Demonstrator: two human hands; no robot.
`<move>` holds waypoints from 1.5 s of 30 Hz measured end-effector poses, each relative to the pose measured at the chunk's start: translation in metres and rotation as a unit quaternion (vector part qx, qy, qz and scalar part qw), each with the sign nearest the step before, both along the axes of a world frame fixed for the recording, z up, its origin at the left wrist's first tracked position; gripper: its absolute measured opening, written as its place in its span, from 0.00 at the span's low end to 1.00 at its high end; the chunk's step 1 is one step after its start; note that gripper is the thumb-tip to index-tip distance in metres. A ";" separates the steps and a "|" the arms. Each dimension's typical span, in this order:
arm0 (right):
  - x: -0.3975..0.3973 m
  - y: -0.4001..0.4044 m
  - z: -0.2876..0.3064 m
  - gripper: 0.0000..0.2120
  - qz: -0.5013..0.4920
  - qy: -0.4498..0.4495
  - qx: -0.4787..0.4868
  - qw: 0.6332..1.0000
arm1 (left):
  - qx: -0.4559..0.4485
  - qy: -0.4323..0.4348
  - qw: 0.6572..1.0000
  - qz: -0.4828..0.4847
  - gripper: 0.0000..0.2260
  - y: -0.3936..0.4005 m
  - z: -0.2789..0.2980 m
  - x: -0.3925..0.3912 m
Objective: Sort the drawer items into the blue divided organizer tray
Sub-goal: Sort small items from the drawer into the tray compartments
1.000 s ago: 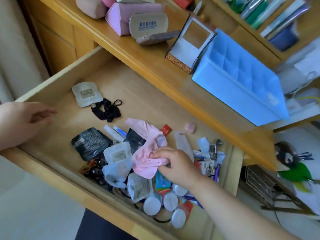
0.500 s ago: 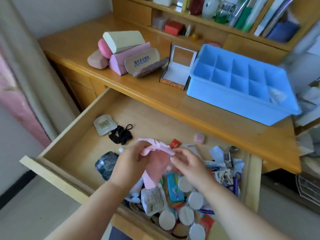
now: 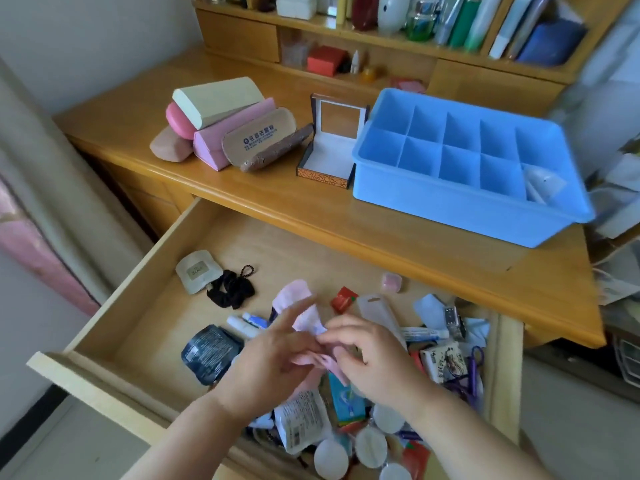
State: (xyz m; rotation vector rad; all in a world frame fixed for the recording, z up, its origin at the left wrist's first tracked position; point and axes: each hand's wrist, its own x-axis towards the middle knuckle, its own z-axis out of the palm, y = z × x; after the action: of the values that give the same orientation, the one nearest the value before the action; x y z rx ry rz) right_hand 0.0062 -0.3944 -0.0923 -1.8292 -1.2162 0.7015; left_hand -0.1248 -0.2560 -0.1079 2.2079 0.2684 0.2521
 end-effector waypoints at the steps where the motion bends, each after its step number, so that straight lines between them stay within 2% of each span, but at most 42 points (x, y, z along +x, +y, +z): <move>1: 0.006 -0.010 0.002 0.15 -0.020 0.052 0.003 0.998 | 0.011 0.003 1.000 -0.004 0.10 -0.002 0.000 0.006; 3: 0.024 -0.030 -0.002 0.16 -0.102 0.105 -0.009 0.989 | -0.005 -0.007 0.999 0.039 0.11 -0.007 0.002 0.015; 4: 0.035 -0.040 -0.008 0.15 -0.157 0.086 -0.024 0.984 | -0.036 -0.011 0.996 0.082 0.11 -0.009 0.003 0.018; 6: 0.061 -0.054 -0.023 0.11 -0.248 -0.026 -0.097 0.964 | -0.160 0.005 0.970 0.183 0.12 -0.012 0.006 0.021; 8: 0.086 -0.062 -0.040 0.13 -0.252 -0.140 -0.201 0.936 | -0.311 0.014 0.916 0.255 0.04 -0.010 0.006 0.023; 9: 0.097 -0.062 -0.048 0.16 -0.232 -0.180 -0.250 0.923 | -0.358 0.011 0.889 0.286 0.09 -0.007 0.005 0.023; 11: 0.114 -0.057 -0.059 0.21 -0.204 -0.252 -0.337 0.884 | -0.463 -0.019 0.825 0.324 0.11 -0.001 0.001 0.023; 13: 0.124 -0.047 -0.064 0.19 -0.210 -0.304 -0.390 0.844 | -0.560 -0.024 0.760 0.329 0.14 -0.001 -0.002 0.025; 15: 0.132 -0.040 -0.066 0.12 -0.238 -0.259 -0.408 0.842 | -0.609 -0.001 0.725 0.322 0.16 -0.004 -0.006 0.024; 17: 0.136 -0.039 -0.067 0.08 -0.247 -0.187 -0.411 0.857 | -0.630 0.007 0.713 0.308 0.15 -0.008 -0.008 0.024; 19: 0.133 -0.041 -0.064 0.04 -0.261 -0.164 -0.385 0.870 | -0.623 -0.005 0.722 0.302 0.14 -0.011 -0.007 0.024; 20: 0.129 -0.043 -0.060 0.06 -0.272 -0.172 -0.353 0.878 | -0.613 -0.009 0.733 0.295 0.11 -0.013 -0.005 0.025; 22: 0.115 -0.045 -0.048 0.11 -0.262 -0.211 -0.277 0.900 | -0.568 0.005 0.778 0.269 0.07 -0.016 -0.001 0.029; 23: 0.106 -0.045 -0.040 0.11 -0.253 -0.191 -0.224 0.922 | -0.528 0.023 0.811 0.250 0.06 -0.017 0.003 0.031; 25: 0.089 -0.044 -0.022 0.10 -0.251 -0.047 -0.103 0.961 | -0.439 0.057 0.877 0.184 0.07 -0.020 0.014 0.037; 26: 0.082 -0.042 -0.012 0.10 -0.254 0.031 -0.042 0.966 | -0.412 0.067 0.899 0.134 0.08 -0.023 0.020 0.041; 29: 0.068 -0.035 0.016 0.11 -0.236 0.249 0.082 0.936 | -0.349 0.058 0.935 0.017 0.06 -0.035 0.039 0.056; 32: 0.064 -0.027 0.038 0.04 -0.183 0.449 0.151 0.862 | -0.254 0.004 0.967 -0.006 0.04 -0.045 0.056 0.065; 33: 0.065 -0.025 0.041 0.04 -0.180 0.477 0.162 0.845 | -0.192 -0.008 0.981 0.017 0.05 -0.044 0.060 0.066; 34: 0.067 -0.023 0.043 0.05 -0.186 0.477 0.163 0.843 | -0.101 -0.013 0.993 0.056 0.06 -0.039 0.063 0.066; 35: 0.069 -0.022 0.041 0.05 -0.199 0.445 0.151 0.860 | -0.006 -0.019 0.995 0.103 0.07 -0.031 0.066 0.067; 36: 0.071 -0.022 0.038 0.03 -0.216 0.396 0.131 0.883 | 0.051 -0.023 0.987 0.148 0.10 -0.020 0.070 0.067; 37: 0.073 -0.022 0.034 0.04 -0.229 0.342 0.104 0.905 | 0.050 -0.033 0.981 0.186 0.13 -0.007 0.076 0.070; 39: 0.075 -0.025 0.022 0.05 -0.241 0.255 0.041 0.936 | -0.037 -0.070 0.964 0.254 0.17 0.025 0.093 0.080; 41: 0.075 -0.026 0.009 0.05 -0.234 0.225 -0.005 0.946 | -0.059 -0.081 0.944 0.314 0.15 0.064 0.110 0.097; 43: 0.073 -0.026 -0.002 0.06 -0.221 0.221 -0.031 0.949 | -0.086 -0.064 0.944 0.313 0.15 0.100 0.128 0.119; 45: 0.069 -0.026 -0.011 0.06 -0.207 0.204 -0.061 0.955 | -0.179 -0.057 0.942 0.279 0.17 0.122 0.138 0.139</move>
State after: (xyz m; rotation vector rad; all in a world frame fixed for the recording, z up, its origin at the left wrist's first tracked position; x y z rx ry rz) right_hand 0.0752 -0.4207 -0.1034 -1.8398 -0.5101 0.8686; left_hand 0.0147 -0.1338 0.0304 1.7112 0.8109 0.5886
